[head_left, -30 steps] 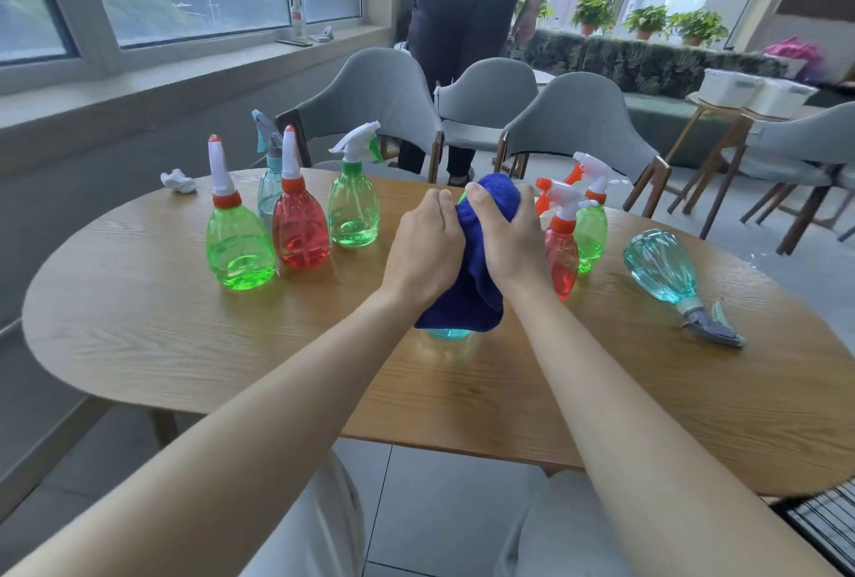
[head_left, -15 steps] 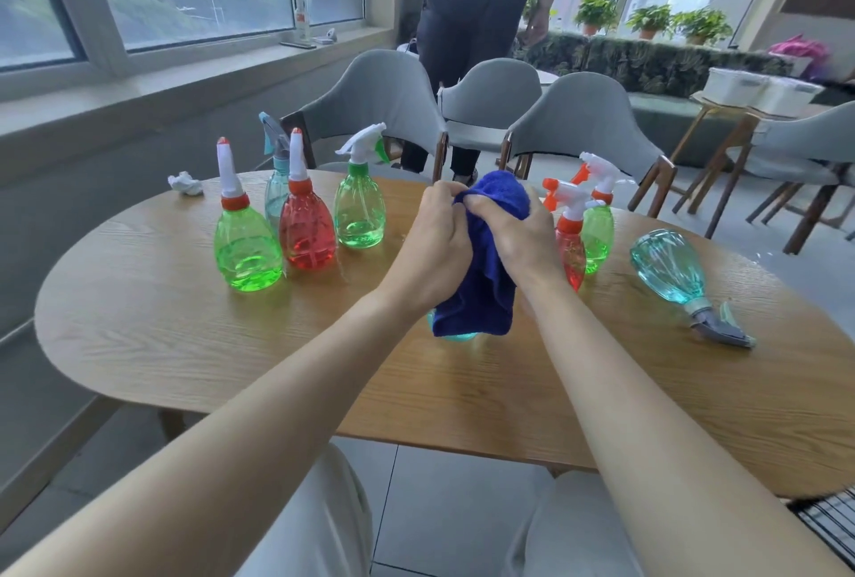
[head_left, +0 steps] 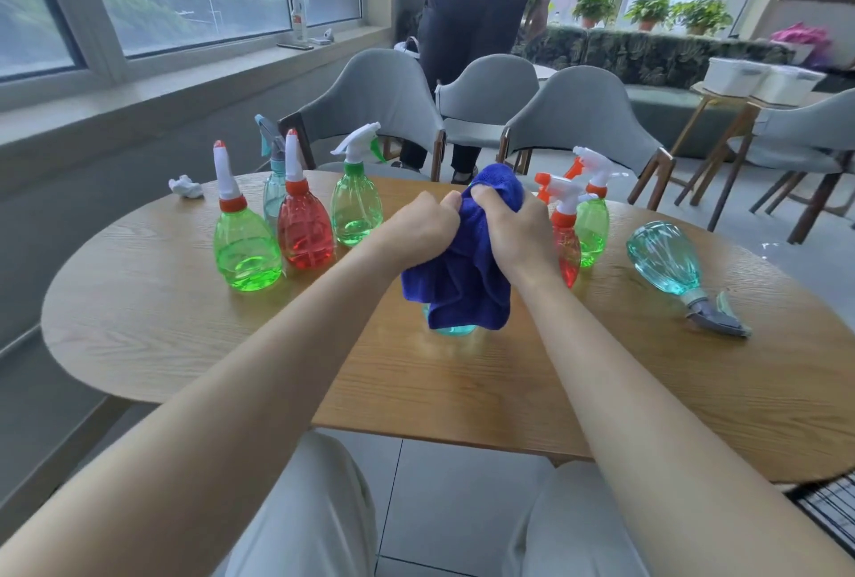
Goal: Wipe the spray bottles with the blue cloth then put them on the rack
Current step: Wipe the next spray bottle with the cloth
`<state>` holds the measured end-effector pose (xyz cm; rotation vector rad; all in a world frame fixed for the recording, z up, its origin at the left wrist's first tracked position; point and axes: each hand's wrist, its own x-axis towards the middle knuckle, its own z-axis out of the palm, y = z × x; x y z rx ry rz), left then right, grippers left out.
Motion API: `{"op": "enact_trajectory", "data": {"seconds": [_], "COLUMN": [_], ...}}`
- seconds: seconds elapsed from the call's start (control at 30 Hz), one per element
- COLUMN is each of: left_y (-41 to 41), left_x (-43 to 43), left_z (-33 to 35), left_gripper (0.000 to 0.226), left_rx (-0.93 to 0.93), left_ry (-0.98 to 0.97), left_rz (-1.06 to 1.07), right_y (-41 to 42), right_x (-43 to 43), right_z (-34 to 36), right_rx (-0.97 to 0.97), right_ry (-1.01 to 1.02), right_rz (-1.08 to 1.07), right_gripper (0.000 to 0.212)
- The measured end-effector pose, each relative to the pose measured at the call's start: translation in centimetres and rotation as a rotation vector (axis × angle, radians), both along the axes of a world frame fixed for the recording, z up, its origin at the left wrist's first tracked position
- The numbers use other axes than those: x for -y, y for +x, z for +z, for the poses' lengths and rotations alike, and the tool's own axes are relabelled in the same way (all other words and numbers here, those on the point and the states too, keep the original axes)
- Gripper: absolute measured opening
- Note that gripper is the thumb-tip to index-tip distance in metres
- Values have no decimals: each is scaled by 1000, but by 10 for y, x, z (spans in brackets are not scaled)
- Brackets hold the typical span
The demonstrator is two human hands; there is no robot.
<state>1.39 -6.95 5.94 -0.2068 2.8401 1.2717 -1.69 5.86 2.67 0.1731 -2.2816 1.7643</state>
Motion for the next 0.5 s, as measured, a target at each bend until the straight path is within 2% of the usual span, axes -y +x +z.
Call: {"op": "enact_trajectory", "data": {"seconds": [0.07, 0.1, 0.23, 0.33, 0.4, 0.5], "left_y": [2, 3, 3, 5, 4, 0], "left_x": [1, 3, 17, 18, 10, 0], "left_z": [5, 6, 6, 2, -4, -15], "left_gripper": [65, 65, 52, 44, 45, 54], "left_rx": [157, 219, 402, 437, 332, 71], "left_ry": [18, 95, 619, 867, 841, 397], "left_rz": [16, 5, -50, 7, 88, 121], "right_y": [1, 3, 3, 3, 4, 8], "right_x": [2, 2, -1, -3, -6, -9], "right_z": [-3, -3, -5, -4, -2, -1], "right_rx": [27, 34, 47, 31, 24, -7], "right_ry": [-36, -48, -87, -91, -70, 14], "right_rz": [6, 9, 37, 58, 46, 3], "right_gripper": [31, 28, 23, 23, 21, 35]}}
